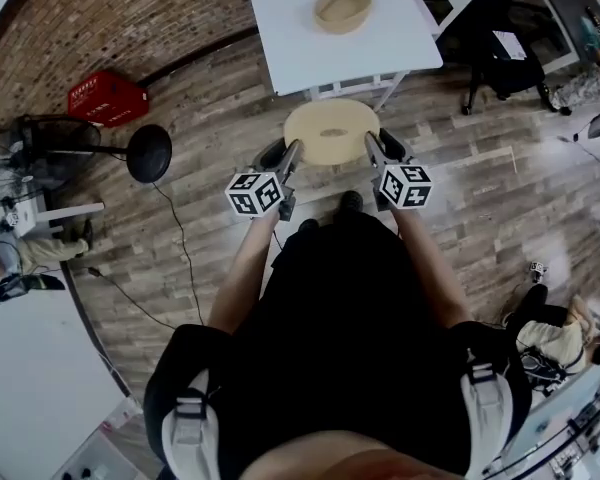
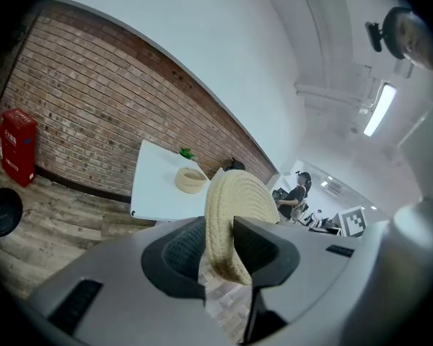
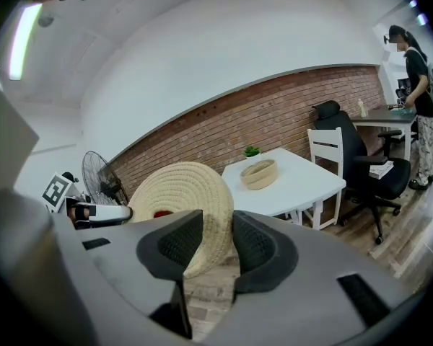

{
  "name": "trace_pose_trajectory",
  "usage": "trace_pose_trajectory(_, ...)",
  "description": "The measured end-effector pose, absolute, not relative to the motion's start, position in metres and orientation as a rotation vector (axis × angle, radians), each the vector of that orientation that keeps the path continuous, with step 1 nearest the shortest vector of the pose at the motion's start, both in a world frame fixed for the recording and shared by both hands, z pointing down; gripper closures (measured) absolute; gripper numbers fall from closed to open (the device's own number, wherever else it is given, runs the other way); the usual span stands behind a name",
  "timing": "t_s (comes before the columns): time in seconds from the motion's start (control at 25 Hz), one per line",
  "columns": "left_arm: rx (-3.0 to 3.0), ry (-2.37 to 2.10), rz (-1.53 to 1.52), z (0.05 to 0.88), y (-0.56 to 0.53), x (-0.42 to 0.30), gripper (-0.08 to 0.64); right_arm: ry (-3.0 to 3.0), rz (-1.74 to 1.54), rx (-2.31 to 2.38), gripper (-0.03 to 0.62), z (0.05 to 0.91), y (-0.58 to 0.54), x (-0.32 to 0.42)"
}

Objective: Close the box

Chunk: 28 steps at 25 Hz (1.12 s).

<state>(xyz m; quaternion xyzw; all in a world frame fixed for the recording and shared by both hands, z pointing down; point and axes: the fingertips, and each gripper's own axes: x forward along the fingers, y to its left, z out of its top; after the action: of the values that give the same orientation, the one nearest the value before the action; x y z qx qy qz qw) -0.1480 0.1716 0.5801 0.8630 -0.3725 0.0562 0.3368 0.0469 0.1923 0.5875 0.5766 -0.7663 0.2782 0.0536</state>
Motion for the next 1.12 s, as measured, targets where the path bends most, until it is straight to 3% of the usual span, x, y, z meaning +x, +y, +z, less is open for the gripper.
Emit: trace_pose_trajectory(1.12,2.174,-1.137,0.048,0.578,0.152,-0.105,0.431,-2.411,0.838,1.598,0.463,0.591,0.151,0.092)
